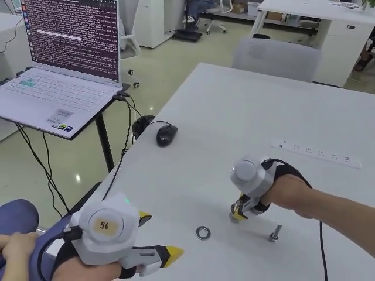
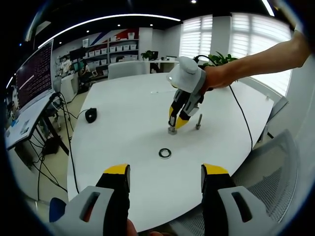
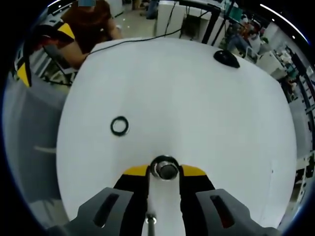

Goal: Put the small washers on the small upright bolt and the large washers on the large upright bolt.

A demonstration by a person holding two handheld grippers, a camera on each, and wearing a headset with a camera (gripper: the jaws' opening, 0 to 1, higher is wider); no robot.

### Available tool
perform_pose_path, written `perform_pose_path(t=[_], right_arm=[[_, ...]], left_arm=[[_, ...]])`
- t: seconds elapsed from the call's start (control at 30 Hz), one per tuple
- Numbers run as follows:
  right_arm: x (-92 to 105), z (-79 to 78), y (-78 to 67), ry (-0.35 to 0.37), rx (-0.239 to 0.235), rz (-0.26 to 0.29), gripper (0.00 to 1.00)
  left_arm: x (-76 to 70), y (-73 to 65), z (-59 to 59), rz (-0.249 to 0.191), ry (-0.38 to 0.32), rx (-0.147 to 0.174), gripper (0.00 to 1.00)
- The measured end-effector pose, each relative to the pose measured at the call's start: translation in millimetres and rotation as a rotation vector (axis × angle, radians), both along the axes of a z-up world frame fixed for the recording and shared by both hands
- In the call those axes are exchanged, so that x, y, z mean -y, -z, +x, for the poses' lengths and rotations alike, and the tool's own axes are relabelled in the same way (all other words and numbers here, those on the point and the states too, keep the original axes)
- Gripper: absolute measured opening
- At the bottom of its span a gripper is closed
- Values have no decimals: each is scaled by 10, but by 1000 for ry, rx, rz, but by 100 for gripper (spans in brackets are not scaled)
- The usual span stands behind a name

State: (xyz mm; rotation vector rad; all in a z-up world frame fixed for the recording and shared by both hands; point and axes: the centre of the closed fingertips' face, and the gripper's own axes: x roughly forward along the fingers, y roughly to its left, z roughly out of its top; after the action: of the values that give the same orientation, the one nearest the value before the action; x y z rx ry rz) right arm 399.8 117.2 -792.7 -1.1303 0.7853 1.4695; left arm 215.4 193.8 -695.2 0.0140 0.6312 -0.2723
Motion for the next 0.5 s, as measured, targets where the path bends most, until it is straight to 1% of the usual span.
perform_pose_path(t=[0.13, 0.2, 0.27, 0.3, 0.4, 0.5], right_arm=[[-18, 10, 4, -7, 0, 0, 25], [-19, 7, 11, 8, -8, 2, 25], [-28, 17, 9, -10, 5, 0, 25], [-33, 0, 8, -10, 3, 2, 24], [-14, -2, 77, -7, -1, -12, 24], [-27, -9, 73, -15, 8, -15, 24]], left_arm=[[-6, -7, -3, -2, -4, 2, 58], [-3, -2, -6, 0, -2, -1, 58], [0, -3, -6, 2, 1, 0, 58], [-2, -5, -4, -2, -3, 2, 58], [-5, 10, -9, 1, -2, -4, 58], [-7, 4, -9, -2, -4, -1, 58]])
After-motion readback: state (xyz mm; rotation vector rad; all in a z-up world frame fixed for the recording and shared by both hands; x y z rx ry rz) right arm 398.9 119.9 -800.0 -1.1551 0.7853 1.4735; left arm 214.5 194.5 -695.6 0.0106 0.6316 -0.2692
